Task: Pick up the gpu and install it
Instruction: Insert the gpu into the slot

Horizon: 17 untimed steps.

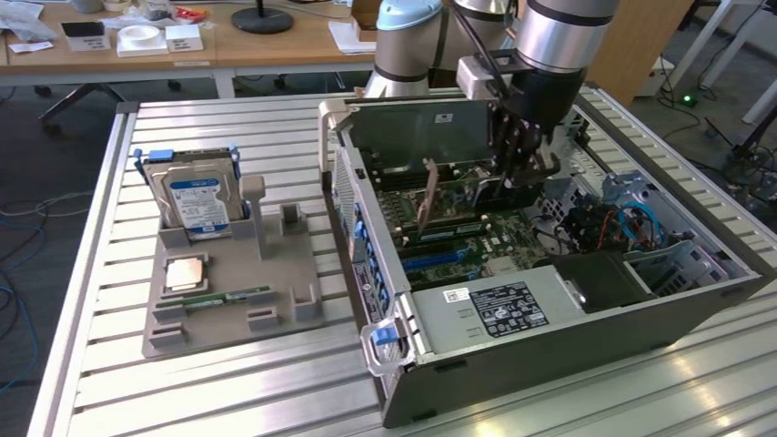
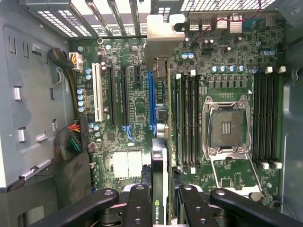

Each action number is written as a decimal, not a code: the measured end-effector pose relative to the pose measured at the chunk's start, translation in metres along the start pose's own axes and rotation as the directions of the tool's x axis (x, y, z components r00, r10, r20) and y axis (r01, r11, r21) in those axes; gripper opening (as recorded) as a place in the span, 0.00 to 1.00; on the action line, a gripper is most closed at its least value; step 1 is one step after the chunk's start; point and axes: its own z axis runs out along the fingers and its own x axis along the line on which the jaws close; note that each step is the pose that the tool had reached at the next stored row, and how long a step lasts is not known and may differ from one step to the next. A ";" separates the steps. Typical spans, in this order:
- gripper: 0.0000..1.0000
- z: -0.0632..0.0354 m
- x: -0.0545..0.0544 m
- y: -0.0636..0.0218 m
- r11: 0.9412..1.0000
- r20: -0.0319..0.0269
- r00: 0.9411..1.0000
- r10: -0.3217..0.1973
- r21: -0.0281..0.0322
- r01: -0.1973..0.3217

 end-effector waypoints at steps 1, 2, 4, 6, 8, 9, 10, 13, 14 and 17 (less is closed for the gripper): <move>0.26 0.0005 0.000 0.0000 1.000 0.000 1.000 0.000 0.000 0.000; 0.26 0.0004 0.000 0.0000 1.000 0.000 1.000 0.000 0.000 0.000; 0.26 0.0005 0.000 0.0000 1.000 0.000 1.000 0.000 0.000 0.000; 0.26 0.0005 0.000 0.0000 1.000 0.000 1.000 0.000 0.000 0.000; 0.26 0.0005 0.000 0.0001 1.000 0.000 1.000 0.000 0.000 0.000; 0.26 0.0005 0.000 0.0005 1.000 0.000 1.000 0.000 0.000 0.000; 0.26 0.0005 0.000 0.0010 1.000 0.000 1.000 0.000 0.000 0.000; 0.26 0.0005 0.000 0.0024 1.000 0.000 1.000 0.000 0.000 0.000; 0.26 0.0004 0.000 0.0024 1.000 0.000 1.000 0.000 0.000 0.000; 0.26 0.0004 0.000 0.0024 1.000 0.000 1.000 0.000 0.000 0.000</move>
